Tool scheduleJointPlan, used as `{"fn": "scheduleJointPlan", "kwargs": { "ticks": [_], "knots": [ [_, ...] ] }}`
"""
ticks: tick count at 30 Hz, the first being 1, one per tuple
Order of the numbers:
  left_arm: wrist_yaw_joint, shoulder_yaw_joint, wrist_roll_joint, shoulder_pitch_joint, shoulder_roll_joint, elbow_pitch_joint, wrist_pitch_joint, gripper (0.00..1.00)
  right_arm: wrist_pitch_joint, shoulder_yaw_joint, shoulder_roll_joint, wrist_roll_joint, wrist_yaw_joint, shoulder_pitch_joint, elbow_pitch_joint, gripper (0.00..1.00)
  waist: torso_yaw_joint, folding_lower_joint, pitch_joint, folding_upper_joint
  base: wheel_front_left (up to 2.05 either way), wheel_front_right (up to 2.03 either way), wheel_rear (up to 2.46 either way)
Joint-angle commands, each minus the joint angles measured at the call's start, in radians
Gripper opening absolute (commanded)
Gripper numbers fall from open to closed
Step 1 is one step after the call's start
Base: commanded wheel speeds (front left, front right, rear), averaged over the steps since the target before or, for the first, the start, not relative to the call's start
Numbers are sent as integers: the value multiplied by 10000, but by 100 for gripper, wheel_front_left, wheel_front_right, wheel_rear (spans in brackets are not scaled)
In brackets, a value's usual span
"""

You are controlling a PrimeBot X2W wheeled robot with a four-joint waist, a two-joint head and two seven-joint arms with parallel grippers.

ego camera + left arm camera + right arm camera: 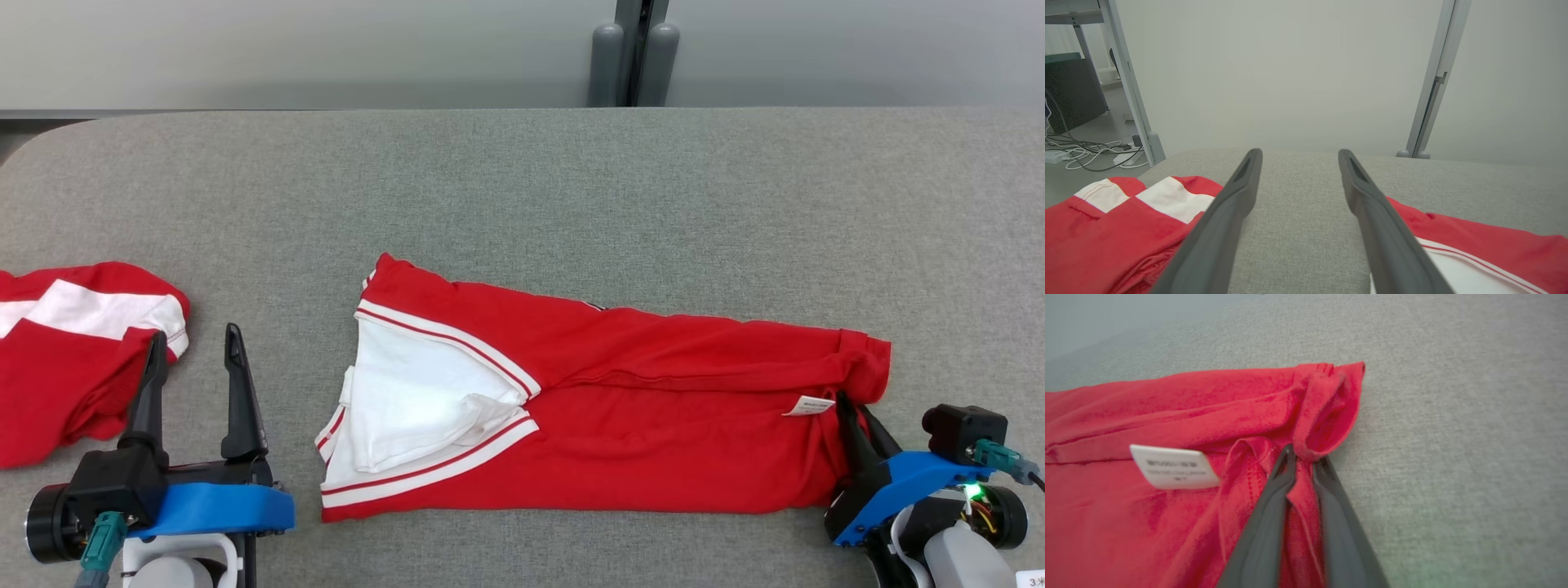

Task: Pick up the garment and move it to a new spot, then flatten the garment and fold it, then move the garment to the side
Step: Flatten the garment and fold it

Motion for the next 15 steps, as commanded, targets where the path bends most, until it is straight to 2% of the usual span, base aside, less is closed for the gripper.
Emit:
{"fn": "scheduleJointPlan", "kwargs": {
  "ticks": [1, 7, 15],
  "knots": [
    [-84, 55, 83, -2, -48, 21, -26, 100, -25, 58, 37, 67, 3, -5, 62, 0, -14, 0, -8, 0, 0, 0, 0],
    [-309, 378, 581, 23, -247, 76, -26, 100, -417, -237, -469, 273, 0, -214, 68, 0, -112, 0, -56, 0, 0, 0, 0],
    [-534, 781, 924, 123, -467, 65, -26, 100, -558, -1171, -1451, 242, 1, -132, 24, 0, -181, 0, -228, 0, 0, 0, 0]
  ]
}}
